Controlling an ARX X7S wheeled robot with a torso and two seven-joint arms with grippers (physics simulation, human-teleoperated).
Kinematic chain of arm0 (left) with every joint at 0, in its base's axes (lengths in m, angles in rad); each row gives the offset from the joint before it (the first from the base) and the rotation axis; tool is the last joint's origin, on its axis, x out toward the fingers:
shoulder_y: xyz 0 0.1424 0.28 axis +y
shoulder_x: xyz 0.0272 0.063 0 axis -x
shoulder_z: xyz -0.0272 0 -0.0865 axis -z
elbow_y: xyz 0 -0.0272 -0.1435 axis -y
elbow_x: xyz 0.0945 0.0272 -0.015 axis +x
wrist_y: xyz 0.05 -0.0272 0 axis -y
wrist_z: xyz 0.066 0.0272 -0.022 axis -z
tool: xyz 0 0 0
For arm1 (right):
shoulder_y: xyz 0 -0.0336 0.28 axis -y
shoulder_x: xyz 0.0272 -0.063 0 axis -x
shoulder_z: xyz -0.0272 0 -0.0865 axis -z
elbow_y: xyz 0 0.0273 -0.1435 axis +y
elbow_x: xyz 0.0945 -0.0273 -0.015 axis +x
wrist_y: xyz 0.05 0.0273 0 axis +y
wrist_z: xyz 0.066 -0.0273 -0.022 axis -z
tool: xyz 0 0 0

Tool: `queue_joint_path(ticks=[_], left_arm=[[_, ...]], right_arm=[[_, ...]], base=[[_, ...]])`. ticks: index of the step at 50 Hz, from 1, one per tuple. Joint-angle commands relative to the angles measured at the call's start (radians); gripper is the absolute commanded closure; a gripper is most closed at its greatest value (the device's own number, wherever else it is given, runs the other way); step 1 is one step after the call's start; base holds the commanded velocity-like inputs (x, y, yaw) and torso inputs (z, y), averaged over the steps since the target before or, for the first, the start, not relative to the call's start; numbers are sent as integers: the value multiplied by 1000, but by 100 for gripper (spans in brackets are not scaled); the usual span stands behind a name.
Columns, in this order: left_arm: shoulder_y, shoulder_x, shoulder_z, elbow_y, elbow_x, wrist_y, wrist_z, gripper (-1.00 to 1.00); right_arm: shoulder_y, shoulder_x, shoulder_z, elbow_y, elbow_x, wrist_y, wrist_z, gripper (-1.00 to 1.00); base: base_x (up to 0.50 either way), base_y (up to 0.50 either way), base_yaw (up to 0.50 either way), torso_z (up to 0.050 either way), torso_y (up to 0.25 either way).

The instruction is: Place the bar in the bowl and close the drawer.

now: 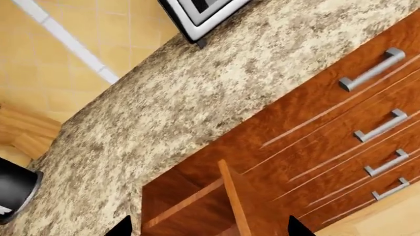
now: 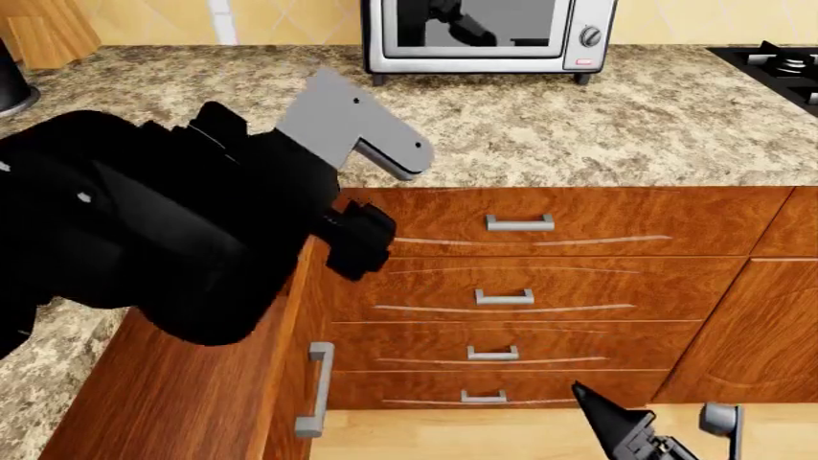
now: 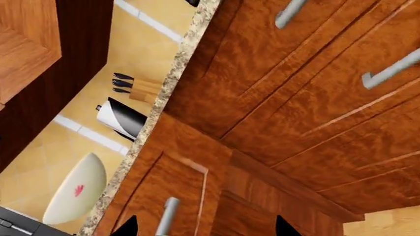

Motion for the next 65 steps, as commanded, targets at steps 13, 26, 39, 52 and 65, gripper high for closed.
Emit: queue_joint_path(ticks=[13,26,39,52,65], left_arm=[[-218,256,608,197,16,414,-225,-100],[-298,439,870,232,0,682,-222,-100],[-230,513,948,134,31,671,-227,-100],[-113,513,893,51,34,592,-227,-100],[42,513,847,-81,101,458,-227,-100]], right_arm=[[78,-314,-50,786,141,232,-289,-100],[92,-321,-170,787,253,218,-288,-100],[91,-316,-346,787,441,198,-309,-100],[99,-313,-533,787,626,187,-341,-100],[87,-317,-671,787,760,171,-376,-100]], base=[[0,0,0,0,0],[0,0,0,0,0],[0,0,0,0,0],[0,0,0,0,0],[0,0,0,0,0]])
